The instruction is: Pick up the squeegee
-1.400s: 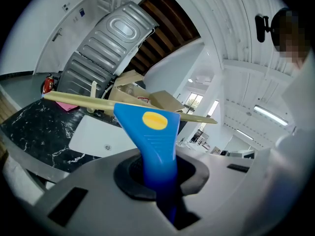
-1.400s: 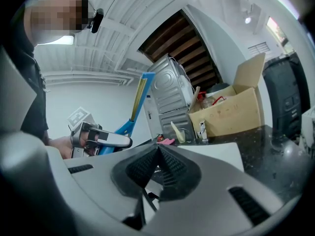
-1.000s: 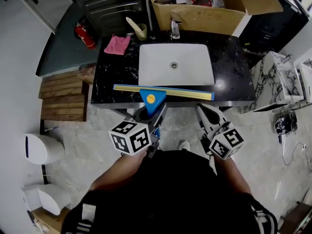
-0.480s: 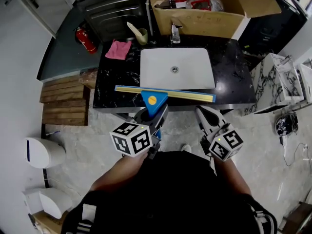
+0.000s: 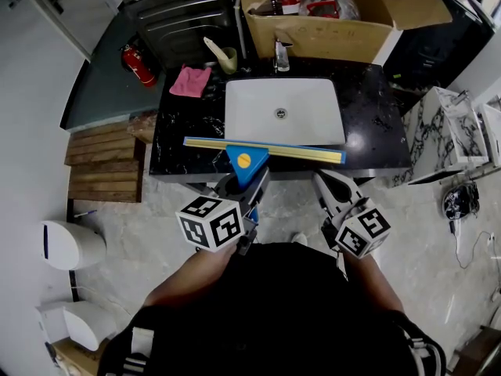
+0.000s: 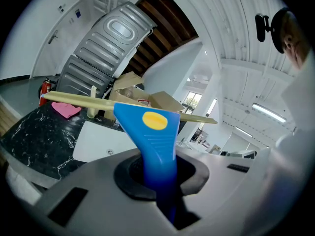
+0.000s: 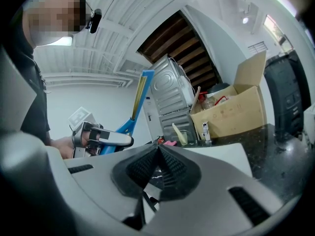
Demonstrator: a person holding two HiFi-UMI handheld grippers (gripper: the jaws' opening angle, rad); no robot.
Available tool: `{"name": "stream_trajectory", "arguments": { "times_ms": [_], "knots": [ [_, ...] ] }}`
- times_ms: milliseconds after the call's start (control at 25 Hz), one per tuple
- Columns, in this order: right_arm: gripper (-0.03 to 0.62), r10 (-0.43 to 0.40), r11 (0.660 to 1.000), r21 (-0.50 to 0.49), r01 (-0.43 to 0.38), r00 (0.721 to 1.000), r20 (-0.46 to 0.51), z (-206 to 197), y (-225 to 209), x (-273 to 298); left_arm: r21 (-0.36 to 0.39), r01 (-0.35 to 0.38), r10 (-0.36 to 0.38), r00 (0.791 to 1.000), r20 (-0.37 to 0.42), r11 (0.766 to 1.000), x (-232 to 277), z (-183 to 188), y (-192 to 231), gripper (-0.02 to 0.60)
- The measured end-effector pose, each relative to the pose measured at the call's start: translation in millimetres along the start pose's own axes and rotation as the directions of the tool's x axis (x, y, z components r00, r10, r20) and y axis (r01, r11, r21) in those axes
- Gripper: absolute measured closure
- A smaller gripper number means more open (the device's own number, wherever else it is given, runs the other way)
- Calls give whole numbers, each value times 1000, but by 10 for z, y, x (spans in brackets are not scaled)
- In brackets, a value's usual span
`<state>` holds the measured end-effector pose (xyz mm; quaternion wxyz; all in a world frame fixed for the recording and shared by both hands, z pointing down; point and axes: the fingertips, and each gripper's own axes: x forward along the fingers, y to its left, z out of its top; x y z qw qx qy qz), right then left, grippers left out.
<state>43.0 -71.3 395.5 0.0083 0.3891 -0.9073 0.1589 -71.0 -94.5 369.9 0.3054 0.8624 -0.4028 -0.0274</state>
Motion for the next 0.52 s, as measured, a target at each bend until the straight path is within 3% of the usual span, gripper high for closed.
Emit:
{"name": "stream_trajectory", "arguments": {
  "times_ms": [520],
  "knots": [
    [586, 23, 1000, -13, -23, 1000, -9, 2, 3, -25, 7, -7, 7, 1000, 7, 1000, 6, 5, -41, 528]
  ]
}}
